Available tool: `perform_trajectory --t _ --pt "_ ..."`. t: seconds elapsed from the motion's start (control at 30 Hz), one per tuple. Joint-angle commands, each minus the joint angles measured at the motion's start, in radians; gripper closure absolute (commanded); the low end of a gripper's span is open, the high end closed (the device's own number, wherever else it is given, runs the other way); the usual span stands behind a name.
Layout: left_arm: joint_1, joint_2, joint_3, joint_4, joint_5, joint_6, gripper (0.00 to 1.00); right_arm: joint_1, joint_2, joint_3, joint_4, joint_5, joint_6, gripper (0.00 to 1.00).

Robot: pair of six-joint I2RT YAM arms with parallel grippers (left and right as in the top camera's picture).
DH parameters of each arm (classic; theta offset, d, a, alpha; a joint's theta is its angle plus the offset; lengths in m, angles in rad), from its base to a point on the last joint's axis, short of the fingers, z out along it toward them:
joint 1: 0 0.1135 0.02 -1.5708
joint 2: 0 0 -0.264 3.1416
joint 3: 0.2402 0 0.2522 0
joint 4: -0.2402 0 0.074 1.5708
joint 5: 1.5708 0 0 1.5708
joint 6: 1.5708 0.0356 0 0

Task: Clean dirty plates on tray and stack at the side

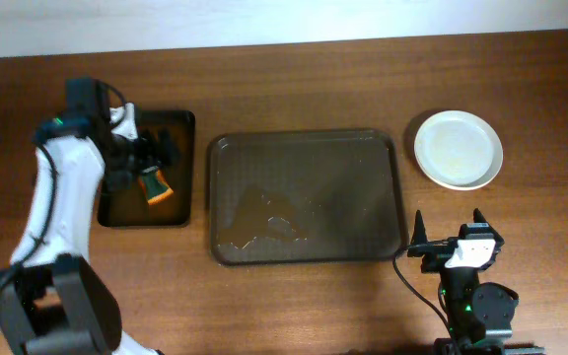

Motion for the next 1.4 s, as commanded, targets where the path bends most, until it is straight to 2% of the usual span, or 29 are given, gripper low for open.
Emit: perform_trajectory --t 0.0,0.03,0.13,0.27,0.47,0.53,0.6,0.7,0.87,1.0,1.13,1.2,1.3,1.37 --pt "-0.096 -0.225 -0.276 0.244 -0.129 0.016 0.0 0.009 -0.009 -0.008 -0.003 0.011 -0.002 0.02" --pt "-0.12 -0.303 -0.389 0.354 -0.151 0.016 0.0 0.009 -0.009 -0.008 -0.003 0.011 -0.002 0.01" --pt "-0.123 -0.491 -0.626 0.533 -0.16 0.016 0.0 0.009 -0.009 -0.008 -0.003 0.011 -0.002 0.02" --pt "-0.113 -0.816 -0.911 0.58 -0.204 0.016 0.0 0.009 -0.009 -0.008 -0.003 0.011 -0.002 0.02" --pt "-0.113 -1.222 -1.104 0.599 -0.266 0.016 0.0 0.009 -0.009 -0.008 -0.003 0.011 -0.002 0.02" --pt "-0.113 -1.329 -1.18 0.674 -0.253 0.016 0.0 0.009 -0.009 -0.008 -0.003 0.011 -0.002 0.02" --pt "-0.113 -1.349 -1.225 0.743 -0.245 0.017 0.0 0.009 -0.009 -0.008 -0.003 0.011 -0.002 0.02" --pt "-0.113 -1.425 -1.288 0.829 -0.193 0.122 0.0 0.009 -0.009 -0.008 -0.003 0.011 -0.002 0.02" --pt "-0.113 -1.556 -1.352 0.854 -0.204 0.127 0.0 0.009 -0.009 -0.008 -0.003 0.011 -0.002 0.02" --pt "-0.113 -1.619 -1.434 0.99 -0.203 0.126 0.0 0.009 -0.009 -0.008 -0.003 0.011 -0.002 0.02" --pt "-0.113 -1.671 -1.433 0.978 -0.224 0.126 0.0 0.009 -0.009 -0.008 -0.003 0.011 -0.002 0.02" --pt "-0.113 -1.707 -1.433 0.896 -0.267 0.126 0.0 0.009 -0.009 -0.008 -0.003 0.011 -0.002 0.02" --pt "-0.112 -1.754 -1.433 0.879 -0.268 0.127 0.0 0.009 -0.009 -0.008 -0.003 0.012 -0.002 0.02" --pt "-0.111 -1.753 -1.433 0.879 -0.264 0.191 0.0 0.009 -0.009 -0.008 -0.003 0.011 -0.002 0.01"
